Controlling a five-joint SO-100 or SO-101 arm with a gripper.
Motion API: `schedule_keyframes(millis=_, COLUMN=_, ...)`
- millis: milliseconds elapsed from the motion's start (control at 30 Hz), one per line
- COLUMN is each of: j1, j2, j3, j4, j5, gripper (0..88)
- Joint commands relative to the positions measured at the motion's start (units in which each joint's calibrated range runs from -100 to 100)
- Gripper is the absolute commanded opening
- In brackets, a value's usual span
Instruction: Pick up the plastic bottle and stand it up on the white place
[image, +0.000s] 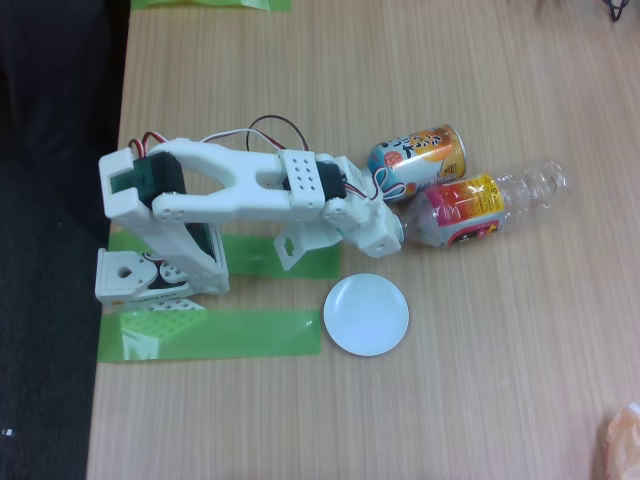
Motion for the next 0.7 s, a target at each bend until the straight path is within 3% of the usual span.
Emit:
schedule_keyframes(millis=0, j1=-0.4, j2=-0.1, j3=-1.4, j4=-0.7, j5=0.1, gripper=23.8)
schedule_keyframes(millis=667, j1=0.0, j2=-0.1, j3=-0.8, j4=-4.9, j5=-0.1, gripper=23.7)
